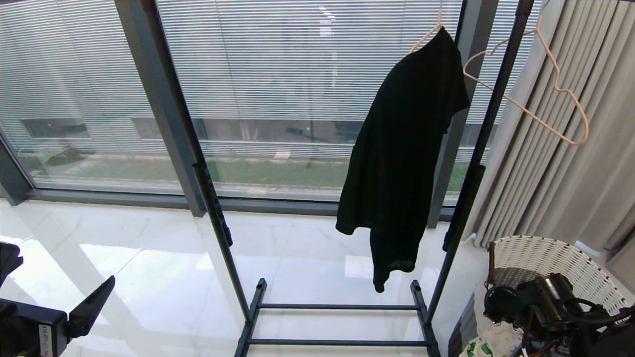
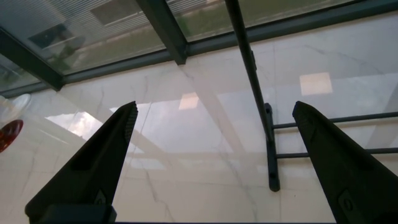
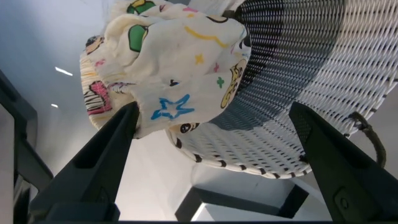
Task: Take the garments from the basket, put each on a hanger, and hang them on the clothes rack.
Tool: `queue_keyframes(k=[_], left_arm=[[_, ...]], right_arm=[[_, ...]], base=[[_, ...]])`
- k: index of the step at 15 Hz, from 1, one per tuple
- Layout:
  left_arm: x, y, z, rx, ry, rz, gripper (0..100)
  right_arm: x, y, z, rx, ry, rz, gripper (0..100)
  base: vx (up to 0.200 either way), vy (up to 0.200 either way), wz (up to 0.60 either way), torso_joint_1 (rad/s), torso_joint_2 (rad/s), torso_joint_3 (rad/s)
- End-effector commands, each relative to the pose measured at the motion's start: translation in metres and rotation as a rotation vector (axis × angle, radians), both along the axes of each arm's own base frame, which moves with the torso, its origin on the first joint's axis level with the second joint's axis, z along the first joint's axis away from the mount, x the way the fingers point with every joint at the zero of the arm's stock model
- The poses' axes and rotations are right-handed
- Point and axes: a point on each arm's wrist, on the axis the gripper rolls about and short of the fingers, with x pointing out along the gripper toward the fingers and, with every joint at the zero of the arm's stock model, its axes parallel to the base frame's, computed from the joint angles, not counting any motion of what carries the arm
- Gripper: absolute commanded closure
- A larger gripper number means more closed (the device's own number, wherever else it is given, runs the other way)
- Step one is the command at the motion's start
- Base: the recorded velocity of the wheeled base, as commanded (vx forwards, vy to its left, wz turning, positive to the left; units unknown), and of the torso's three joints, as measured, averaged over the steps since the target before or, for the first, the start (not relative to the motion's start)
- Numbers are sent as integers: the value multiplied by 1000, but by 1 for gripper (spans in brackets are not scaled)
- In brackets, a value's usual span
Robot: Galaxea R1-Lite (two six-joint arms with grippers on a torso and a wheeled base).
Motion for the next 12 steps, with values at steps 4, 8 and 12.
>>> queue_keyframes(k=[4,8,12], left_arm=[[0,0,1,7,-1,-2,0],[0,0,1,12,-1,-3,0],[0,0,0,13,2,0,0]], right_arm=[[-2,-1,-11,-14,50,-9,0],[3,1,-17,-5,44,-19,0],[12,2,-22,13,37,-55,0]], base=[[0,0,0,0,0,0],[0,0,0,0,0,0],[0,0,0,0,0,0]])
